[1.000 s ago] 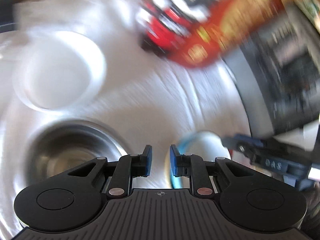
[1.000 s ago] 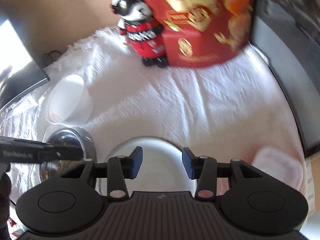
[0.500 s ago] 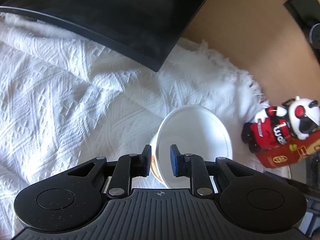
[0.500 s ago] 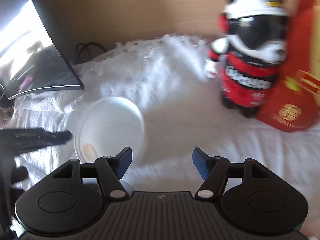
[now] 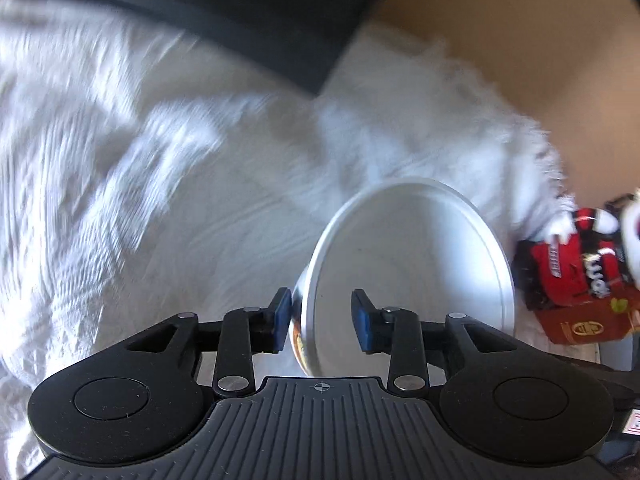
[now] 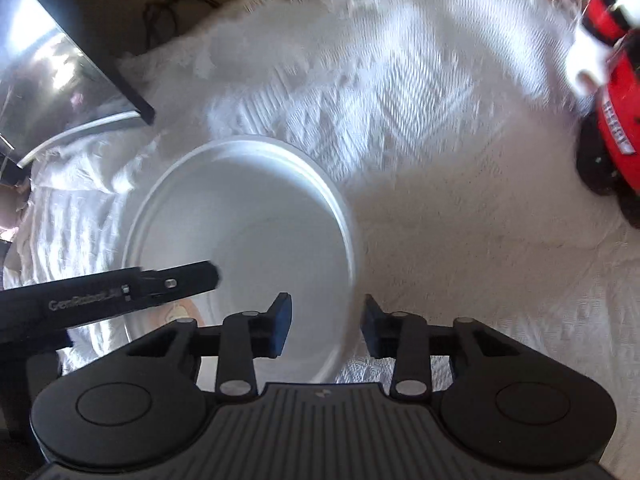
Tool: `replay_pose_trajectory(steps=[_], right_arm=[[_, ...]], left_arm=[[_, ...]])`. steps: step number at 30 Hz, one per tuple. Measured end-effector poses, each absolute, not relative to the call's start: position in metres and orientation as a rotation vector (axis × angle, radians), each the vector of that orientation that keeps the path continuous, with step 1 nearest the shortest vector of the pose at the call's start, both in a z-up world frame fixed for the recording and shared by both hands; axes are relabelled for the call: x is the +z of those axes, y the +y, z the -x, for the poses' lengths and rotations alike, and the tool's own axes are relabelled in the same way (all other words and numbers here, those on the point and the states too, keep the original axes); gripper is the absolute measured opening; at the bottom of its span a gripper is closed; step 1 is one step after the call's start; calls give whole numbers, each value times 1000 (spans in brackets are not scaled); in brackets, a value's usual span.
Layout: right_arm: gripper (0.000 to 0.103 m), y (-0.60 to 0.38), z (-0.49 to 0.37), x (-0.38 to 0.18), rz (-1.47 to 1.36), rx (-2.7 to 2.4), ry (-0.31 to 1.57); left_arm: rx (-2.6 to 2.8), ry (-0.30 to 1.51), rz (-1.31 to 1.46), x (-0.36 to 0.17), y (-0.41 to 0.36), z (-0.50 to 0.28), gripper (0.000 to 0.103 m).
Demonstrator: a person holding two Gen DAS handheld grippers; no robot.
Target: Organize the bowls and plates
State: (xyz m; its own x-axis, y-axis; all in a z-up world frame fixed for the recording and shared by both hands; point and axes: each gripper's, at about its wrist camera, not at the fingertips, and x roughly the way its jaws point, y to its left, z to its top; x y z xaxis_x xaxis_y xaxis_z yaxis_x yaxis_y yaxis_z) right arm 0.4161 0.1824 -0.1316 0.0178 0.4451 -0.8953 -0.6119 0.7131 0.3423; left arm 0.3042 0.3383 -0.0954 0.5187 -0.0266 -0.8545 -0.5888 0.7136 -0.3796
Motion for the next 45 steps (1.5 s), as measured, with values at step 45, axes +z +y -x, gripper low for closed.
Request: replay_pose_trajectory(steps=[45], right_arm=[[37, -121, -281, -62, -105, 355, 1096]], left_arm=[[-305, 1233, 408, -48, 124, -248, 22]])
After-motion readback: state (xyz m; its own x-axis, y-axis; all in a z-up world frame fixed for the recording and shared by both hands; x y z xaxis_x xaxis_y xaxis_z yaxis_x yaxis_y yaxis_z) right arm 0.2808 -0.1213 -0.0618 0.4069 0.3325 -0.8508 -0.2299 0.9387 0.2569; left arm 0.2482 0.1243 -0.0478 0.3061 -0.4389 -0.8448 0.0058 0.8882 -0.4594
